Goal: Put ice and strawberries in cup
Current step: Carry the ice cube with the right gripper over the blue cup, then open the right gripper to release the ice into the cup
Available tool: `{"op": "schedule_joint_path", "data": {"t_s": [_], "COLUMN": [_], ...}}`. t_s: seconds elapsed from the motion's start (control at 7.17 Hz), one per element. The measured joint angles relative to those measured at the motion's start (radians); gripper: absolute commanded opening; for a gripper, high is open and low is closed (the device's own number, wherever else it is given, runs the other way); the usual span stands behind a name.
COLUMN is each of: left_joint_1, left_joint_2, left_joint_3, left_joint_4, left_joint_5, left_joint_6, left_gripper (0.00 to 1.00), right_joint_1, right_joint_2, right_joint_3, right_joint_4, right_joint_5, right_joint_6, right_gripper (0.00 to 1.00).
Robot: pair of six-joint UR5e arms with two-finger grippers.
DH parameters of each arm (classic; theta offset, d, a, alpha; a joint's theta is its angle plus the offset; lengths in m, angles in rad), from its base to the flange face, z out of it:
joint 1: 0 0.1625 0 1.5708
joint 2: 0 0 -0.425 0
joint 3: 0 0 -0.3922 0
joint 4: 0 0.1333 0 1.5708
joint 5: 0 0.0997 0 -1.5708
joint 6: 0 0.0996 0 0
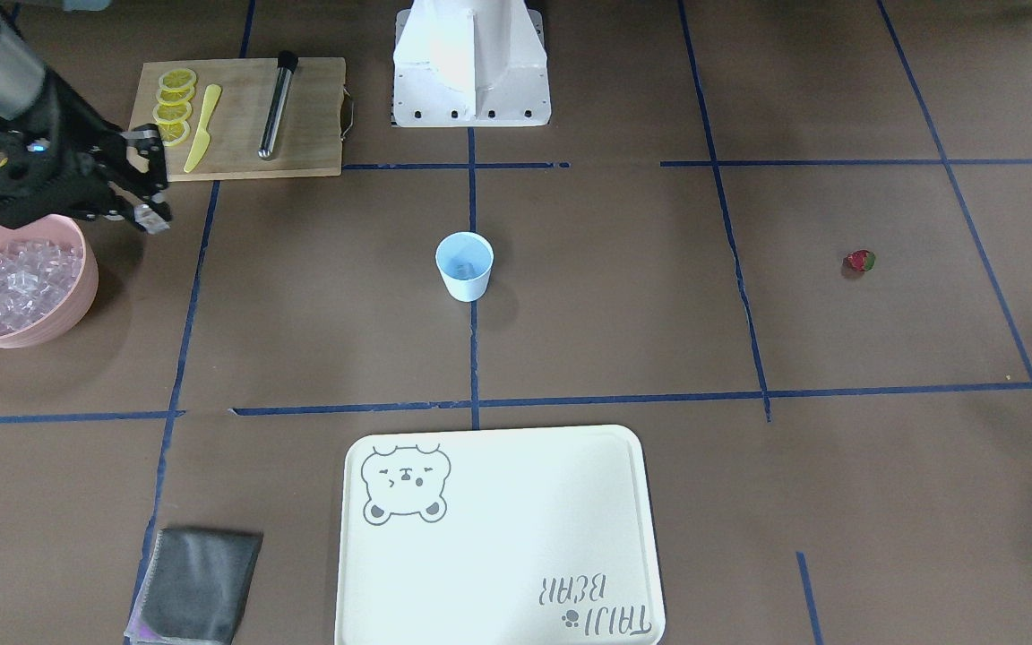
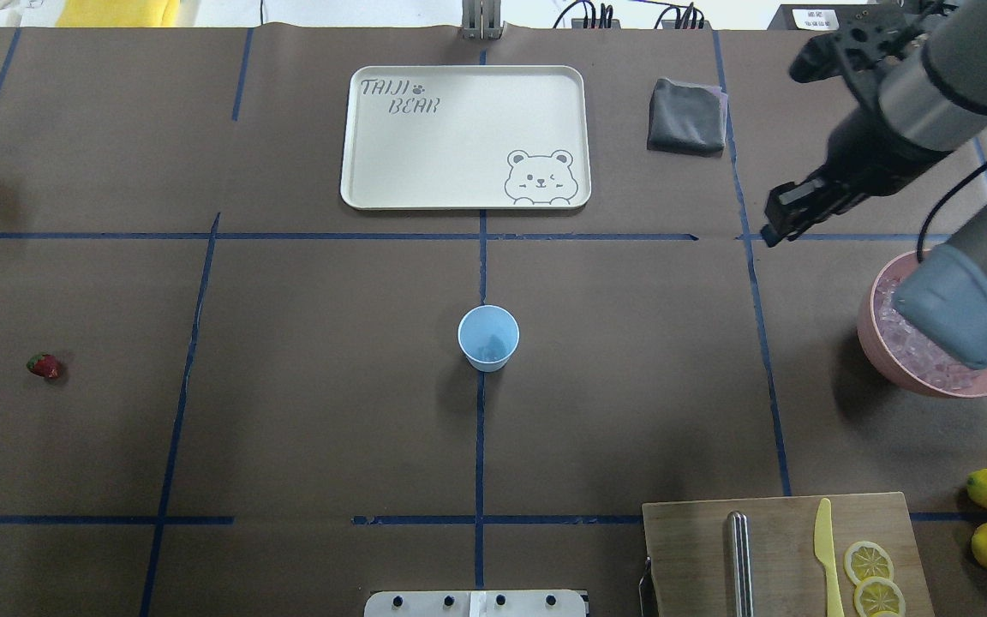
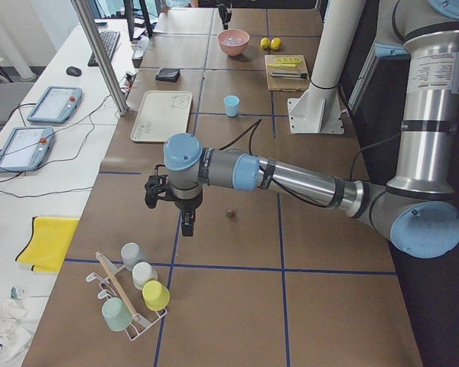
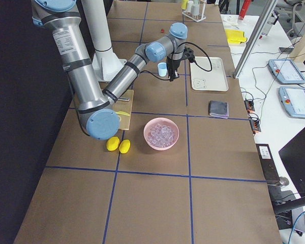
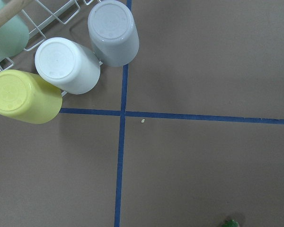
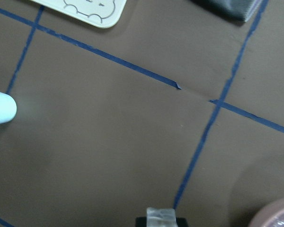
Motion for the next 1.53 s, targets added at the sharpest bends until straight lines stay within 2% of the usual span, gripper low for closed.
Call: {"op": "schedule_joint_path", "data": {"t_s": [0.42,0.7,0.84,1.12,1.26,1.4,1.53], "left_joint_1": [0.008,0.015,0.017,0.018,0.018,0.018,0.018], "left_joint_2": [-0.002,0.000,0.000,0.001,0.001,0.001,-0.001], "left_joint_3": [0.011,0.013,0.013,0.015,0.016,0.016,0.017], "left_joint_4": [-0.001,-0.001,-0.001,-0.002,-0.003,-0.003,-0.003], "left_joint_5": [0.004,0.004,0.005,0.006,0.006,0.005,0.004], "left_joint_6": [0.000,0.000,0.000,0.000,0.000,0.000,0.000], "left_gripper": [1.00,1.00,1.00,1.00,1.00,1.00,1.00], "right_joint_1": [-0.203,-0.325,-0.372,-0.424,-0.432,-0.434,-0.434], "right_joint_2": [0.216,0.319,0.350,0.366,0.367,0.368,0.370], "right_joint_3": [-0.125,-0.268,-0.335,-0.382,-0.388,-0.387,-0.385], "right_joint_4": [0.014,0.129,0.180,0.207,0.209,0.212,0.216], "right_joint_5": [-0.141,-0.266,-0.317,-0.360,-0.364,-0.365,-0.365], "right_joint_6": [0.321,0.494,0.542,0.568,0.570,0.571,0.571], "right_gripper": [0.00,0.00,0.00,0.01,0.23,0.74,0.84]}}
